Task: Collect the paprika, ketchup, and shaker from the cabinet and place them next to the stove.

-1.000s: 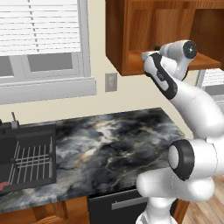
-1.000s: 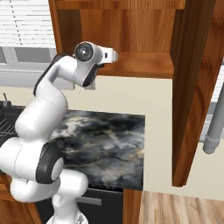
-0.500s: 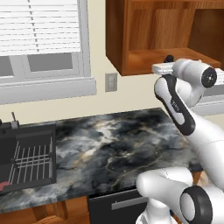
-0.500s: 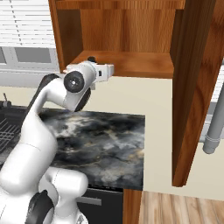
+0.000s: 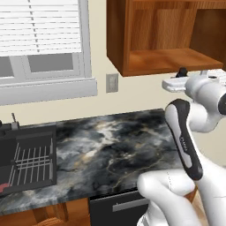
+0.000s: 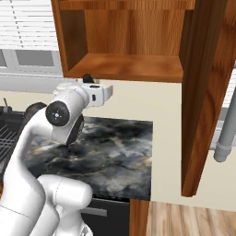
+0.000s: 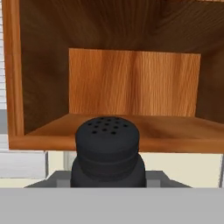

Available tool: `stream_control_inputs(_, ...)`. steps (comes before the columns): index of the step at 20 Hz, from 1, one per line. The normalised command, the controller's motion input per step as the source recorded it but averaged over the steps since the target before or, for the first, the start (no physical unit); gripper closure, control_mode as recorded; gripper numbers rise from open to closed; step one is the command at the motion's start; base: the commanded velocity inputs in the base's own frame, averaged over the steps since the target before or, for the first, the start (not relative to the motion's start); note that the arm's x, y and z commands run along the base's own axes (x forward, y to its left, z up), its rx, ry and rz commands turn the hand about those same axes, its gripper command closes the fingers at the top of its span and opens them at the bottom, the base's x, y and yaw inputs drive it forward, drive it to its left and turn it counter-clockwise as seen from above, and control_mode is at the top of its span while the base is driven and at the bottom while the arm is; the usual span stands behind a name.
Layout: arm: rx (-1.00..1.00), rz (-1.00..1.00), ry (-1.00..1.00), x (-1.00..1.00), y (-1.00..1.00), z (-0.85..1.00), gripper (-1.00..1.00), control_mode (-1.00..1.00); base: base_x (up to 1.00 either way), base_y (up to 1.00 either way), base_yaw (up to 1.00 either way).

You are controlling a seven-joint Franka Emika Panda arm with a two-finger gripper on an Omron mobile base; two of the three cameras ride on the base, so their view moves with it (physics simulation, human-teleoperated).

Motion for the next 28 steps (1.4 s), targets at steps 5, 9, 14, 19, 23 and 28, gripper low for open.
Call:
stream_control_inputs(5,0.00,-0.02,0.00,-0.97,-0.01,0.00,1.00,-1.00,0.00,0.00,0.00)
stream_control_inputs(9,0.00,-0.02,0.00,-0.94,0.00,0.00,1.00,-1.00,0.00,0.00,0.00)
stream_control_inputs(14,0.00,-0.01,0.00,-0.96,0.00,0.00,1.00,-1.00,0.00,0.00,0.00)
stream_control_inputs(19,0.00,0.00,0.01,-0.85,0.00,-0.17,1.00,-1.00,0.00,0.00,0.00)
stream_control_inputs(23,0.00,0.00,0.00,0.00,0.00,0.00,1.00,1.00,-0.58,0.16,0.00)
stream_control_inputs(28,0.00,0.00,0.00,0.00,0.00,0.00,1.00,1.00,-0.69,0.46,0.00)
